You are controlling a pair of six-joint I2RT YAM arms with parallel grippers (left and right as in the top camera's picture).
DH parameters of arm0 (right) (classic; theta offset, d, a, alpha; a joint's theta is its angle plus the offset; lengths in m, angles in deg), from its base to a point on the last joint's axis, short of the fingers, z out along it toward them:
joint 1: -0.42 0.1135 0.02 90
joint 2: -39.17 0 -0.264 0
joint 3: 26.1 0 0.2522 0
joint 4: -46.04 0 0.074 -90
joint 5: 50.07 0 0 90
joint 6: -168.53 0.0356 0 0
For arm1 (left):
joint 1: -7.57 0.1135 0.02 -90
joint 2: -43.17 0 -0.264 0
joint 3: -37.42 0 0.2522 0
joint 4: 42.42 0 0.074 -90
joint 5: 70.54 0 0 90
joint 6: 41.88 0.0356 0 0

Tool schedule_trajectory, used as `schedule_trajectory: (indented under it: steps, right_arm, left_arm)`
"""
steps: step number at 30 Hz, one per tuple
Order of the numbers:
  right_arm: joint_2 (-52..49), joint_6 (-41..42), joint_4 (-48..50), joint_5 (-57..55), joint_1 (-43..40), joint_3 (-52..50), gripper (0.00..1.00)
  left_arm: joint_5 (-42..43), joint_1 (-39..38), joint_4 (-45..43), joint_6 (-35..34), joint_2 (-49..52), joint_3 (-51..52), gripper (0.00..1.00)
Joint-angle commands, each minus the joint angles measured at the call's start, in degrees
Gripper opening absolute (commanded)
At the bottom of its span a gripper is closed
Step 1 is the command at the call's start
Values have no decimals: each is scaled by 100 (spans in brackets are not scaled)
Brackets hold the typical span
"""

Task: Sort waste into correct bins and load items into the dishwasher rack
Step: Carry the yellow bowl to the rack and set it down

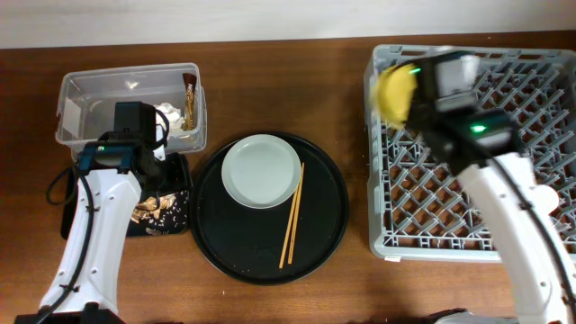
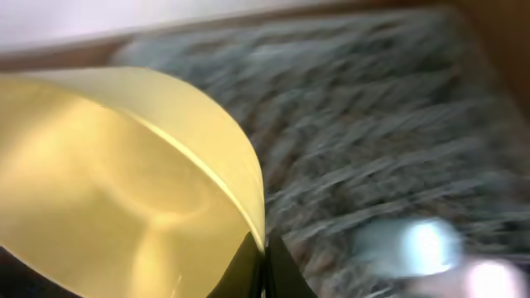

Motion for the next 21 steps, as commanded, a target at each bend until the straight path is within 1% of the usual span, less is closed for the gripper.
schedule_trajectory:
  steps: [1,3,5,9,10,13,15,17,21]
  right_arm:
    - [-31,-369,501,-1423,-802,48,4]
    - [-195,-590,1021,-1508,-1405,48,4]
    - [-468,-588,1464,-1716,-1963,48,4]
    - [-1165,-632,2118,-1899,-2680,48,4]
    - [-1419,-852,2387,-2044,-2804,48,4]
    - [-1952,-1351,2966,-2184,-2907,48,4]
    - [-2365,-1364,3279,-2371,-2909,48,4]
    - [-2608,-1357,3423,-2367,-2903,48,4]
    - [-3064,-1357,3383,-2430,-2865,48,4]
  left_arm:
    - [-59,28,-35,-37,-66,-35,67]
    - [-59,28,-55,-37,-66,-33,67]
    - [-59,28,-50,-37,-66,-33,67]
    - [-59,28,-52,-35,-66,-33,67]
    - [-59,28,-50,-35,-66,-35,67]
    - [-59,28,-52,-35,-66,-33,67]
    - [-59,28,-50,-35,-66,-33,67]
    - [-59,28,-50,-35,-66,-35,67]
    - [-59,28,-50,-35,-66,-33,67]
